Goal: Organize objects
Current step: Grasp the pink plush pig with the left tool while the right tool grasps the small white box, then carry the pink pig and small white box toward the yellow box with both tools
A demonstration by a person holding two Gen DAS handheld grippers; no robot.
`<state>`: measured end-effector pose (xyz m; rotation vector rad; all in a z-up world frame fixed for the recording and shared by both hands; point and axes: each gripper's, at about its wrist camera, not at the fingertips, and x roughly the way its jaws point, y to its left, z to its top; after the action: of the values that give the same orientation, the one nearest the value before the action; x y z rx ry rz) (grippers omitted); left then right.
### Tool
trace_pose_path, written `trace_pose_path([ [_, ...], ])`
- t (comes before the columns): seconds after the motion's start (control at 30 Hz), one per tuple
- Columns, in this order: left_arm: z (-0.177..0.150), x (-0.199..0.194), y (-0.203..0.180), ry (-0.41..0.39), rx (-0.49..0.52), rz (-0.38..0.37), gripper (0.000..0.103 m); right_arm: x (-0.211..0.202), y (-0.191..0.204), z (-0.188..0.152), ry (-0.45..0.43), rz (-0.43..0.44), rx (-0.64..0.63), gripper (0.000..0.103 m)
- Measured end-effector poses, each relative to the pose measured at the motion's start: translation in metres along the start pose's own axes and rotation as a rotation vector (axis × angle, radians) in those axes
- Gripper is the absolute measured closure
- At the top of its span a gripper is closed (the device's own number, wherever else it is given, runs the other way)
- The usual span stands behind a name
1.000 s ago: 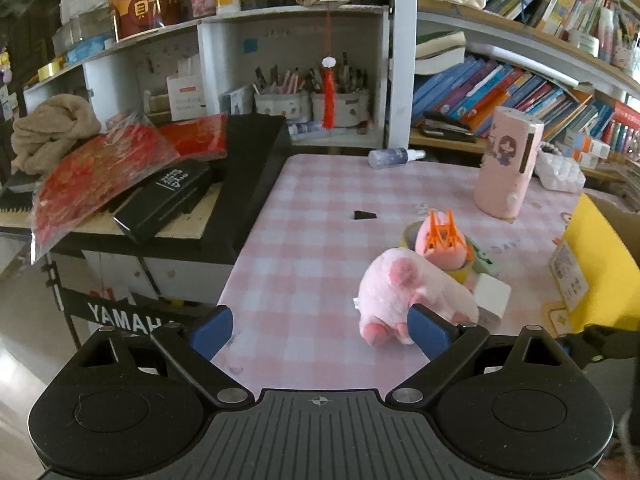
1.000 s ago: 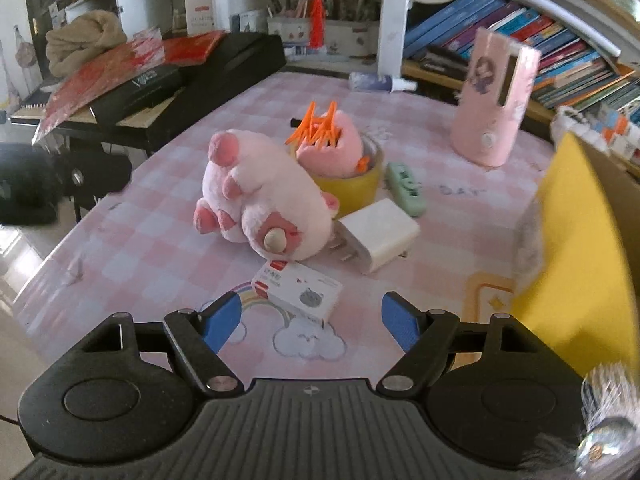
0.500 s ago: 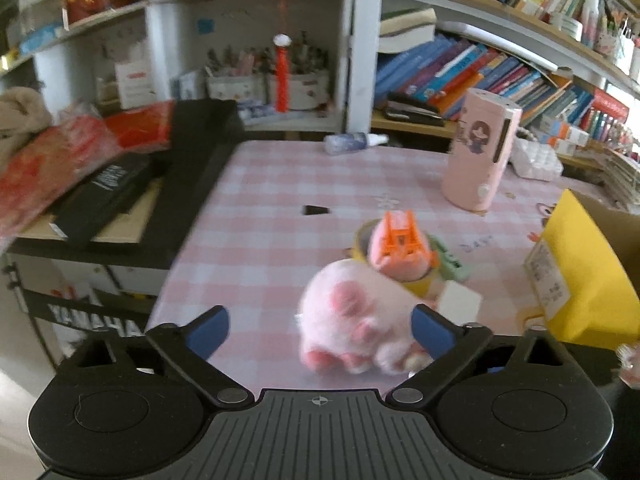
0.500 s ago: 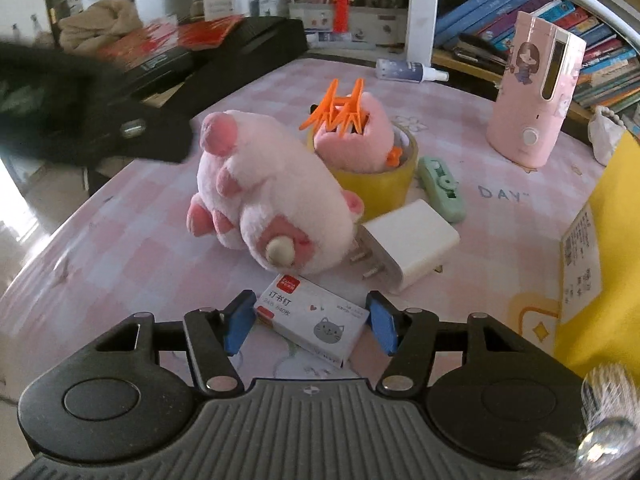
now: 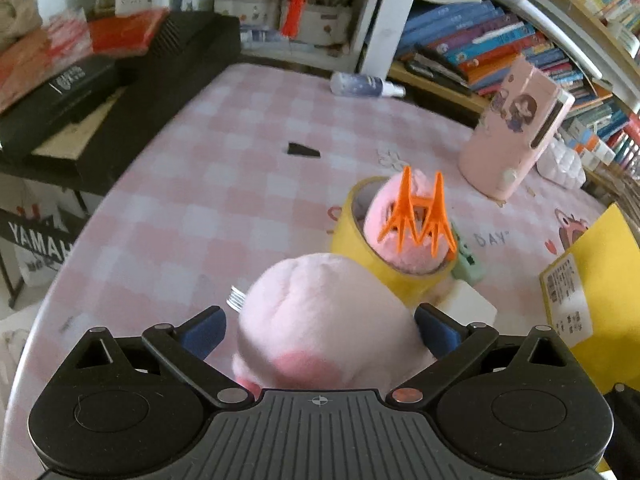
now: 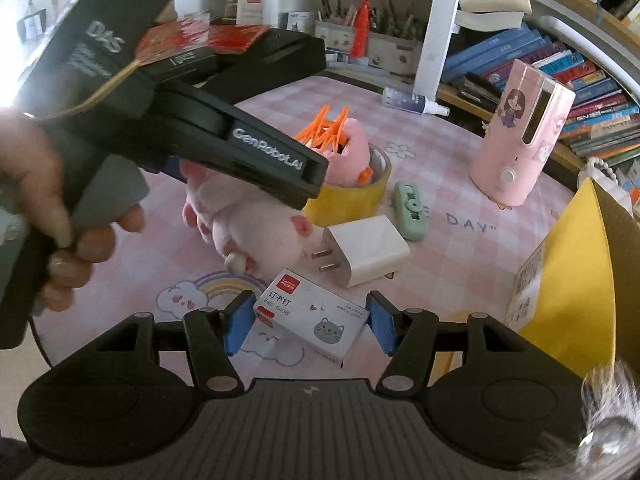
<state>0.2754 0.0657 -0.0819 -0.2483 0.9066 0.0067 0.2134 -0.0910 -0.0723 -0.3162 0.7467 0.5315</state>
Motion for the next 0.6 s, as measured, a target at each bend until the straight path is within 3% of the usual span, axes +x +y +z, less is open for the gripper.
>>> trace_pose_path([
  [0.07,-0.002,0.003,-0.002,0.009,0.007,0.006,0.003,0.000,-0.001,-0.001,0.005,-0.003,0.002,0.045],
  [0.13,-0.005,0.001,-0.003,-0.009,0.014,-0.004,0.014,-0.002,0.000,-0.002,0.010,-0.010,0.006,0.045],
  [0.23,-0.005,-0.007,-0.006,-0.020,0.043,-0.009,0.020,-0.004,0.000,-0.003,0.006,-0.024,0.012,0.045],
  [0.37,-0.007,-0.029,-0.001,-0.042,0.046,0.017,0.021,-0.008,0.002,-0.005,0.009,-0.033,0.028,0.045],
  [0.6,-0.020,-0.085,0.011,-0.122,0.048,-0.018,0.020,-0.021,0.008,-0.005,-0.015,-0.060,0.064,0.045],
])
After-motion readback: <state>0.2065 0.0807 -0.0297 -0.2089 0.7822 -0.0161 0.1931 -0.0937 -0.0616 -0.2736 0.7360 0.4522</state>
